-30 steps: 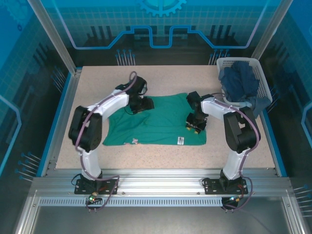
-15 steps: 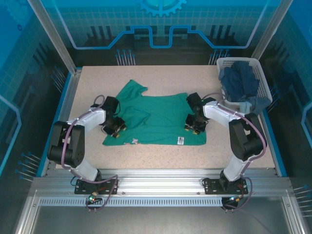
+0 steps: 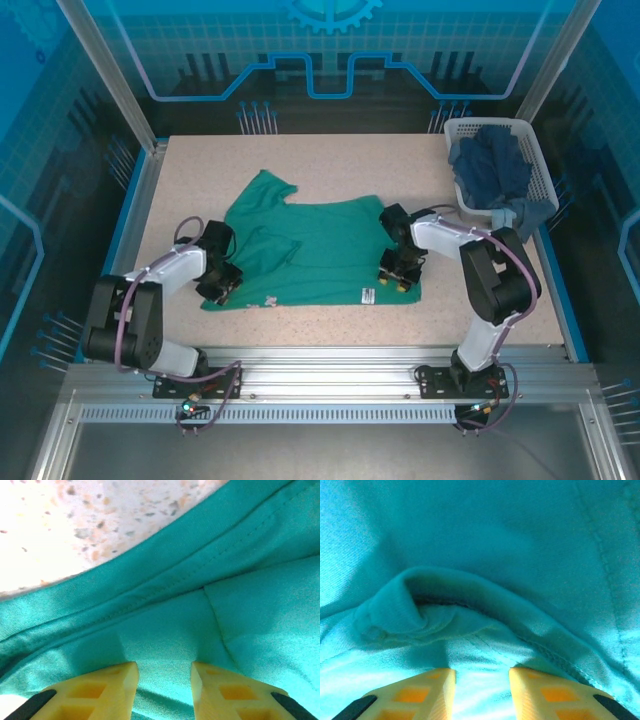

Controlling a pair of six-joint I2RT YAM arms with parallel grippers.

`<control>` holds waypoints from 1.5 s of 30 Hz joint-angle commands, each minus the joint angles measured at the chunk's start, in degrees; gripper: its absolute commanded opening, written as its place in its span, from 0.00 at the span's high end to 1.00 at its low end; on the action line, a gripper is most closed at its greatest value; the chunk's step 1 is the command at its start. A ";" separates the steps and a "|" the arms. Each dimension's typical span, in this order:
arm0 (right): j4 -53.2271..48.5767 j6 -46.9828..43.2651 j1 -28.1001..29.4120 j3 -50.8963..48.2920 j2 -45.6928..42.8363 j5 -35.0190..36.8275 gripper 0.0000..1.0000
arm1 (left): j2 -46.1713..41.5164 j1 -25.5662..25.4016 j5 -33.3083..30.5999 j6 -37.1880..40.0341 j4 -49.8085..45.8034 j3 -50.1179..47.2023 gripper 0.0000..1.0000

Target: Fold and stack the t-shirts

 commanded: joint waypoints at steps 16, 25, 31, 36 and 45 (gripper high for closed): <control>2.24 -17.47 -3.93 25.91 5.04 2.16 0.54 | 16.19 0.80 0.82 17.67 -2.12 41.04 0.40; 3.22 -27.33 -9.67 43.25 20.97 -2.11 0.54 | 40.02 2.04 4.15 33.59 15.17 62.38 0.41; -1.14 -26.71 -10.36 50.73 27.77 -0.69 0.53 | 51.01 3.26 4.40 34.36 16.11 73.73 0.39; -4.61 -25.29 -10.63 53.47 30.45 0.25 0.52 | 60.18 3.79 4.41 33.99 10.70 86.24 0.41; -6.88 -22.72 -11.51 53.99 29.88 2.22 0.50 | 65.49 3.04 3.46 34.94 0.74 92.81 0.46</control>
